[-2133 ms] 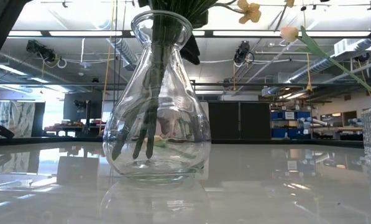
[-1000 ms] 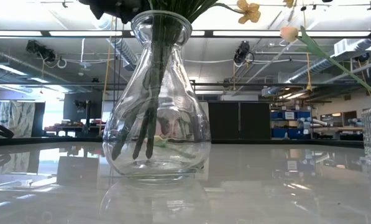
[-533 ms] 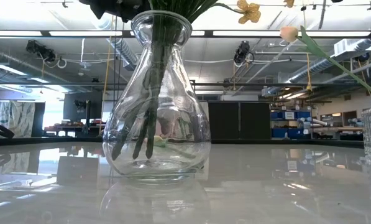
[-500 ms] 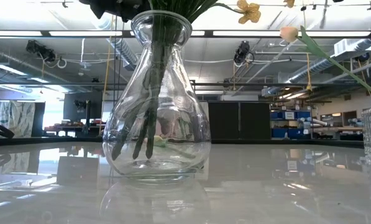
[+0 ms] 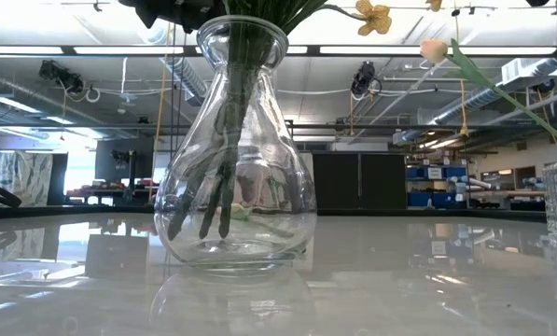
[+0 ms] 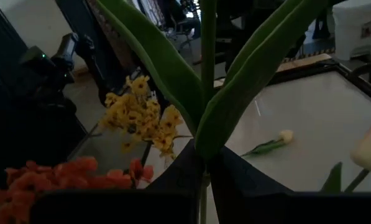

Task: Sort flowers into vase by color
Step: Put the top light pink flower into the top transparent vase

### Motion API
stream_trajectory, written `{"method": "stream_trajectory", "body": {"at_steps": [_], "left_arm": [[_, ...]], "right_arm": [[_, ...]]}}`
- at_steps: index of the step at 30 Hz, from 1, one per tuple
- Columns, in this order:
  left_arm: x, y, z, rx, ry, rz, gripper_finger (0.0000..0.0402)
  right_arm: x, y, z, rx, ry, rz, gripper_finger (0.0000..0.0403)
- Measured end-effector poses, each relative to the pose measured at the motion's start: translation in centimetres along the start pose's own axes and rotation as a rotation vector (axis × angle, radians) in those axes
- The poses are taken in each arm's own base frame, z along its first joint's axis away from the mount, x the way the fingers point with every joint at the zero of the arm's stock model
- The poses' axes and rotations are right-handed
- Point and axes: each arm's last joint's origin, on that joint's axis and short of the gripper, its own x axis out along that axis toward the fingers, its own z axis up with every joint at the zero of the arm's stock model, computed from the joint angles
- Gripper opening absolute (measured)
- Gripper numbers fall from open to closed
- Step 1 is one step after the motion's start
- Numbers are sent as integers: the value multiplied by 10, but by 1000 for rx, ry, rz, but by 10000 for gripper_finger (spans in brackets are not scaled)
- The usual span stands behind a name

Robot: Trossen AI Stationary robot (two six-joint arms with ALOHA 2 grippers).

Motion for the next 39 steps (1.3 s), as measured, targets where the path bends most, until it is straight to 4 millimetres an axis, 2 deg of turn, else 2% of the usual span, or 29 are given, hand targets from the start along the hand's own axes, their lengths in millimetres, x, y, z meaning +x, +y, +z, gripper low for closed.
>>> {"method": "stream_trajectory", "body": {"at_steps": [17, 39], "left_arm": [[0, 0, 0, 2, 0, 0, 160], [0, 0, 0, 2, 0, 0, 160]], "right_arm": [[-7, 2, -11, -41, 57, 3, 35], [-8, -7, -22, 83, 113, -229, 35]]}}
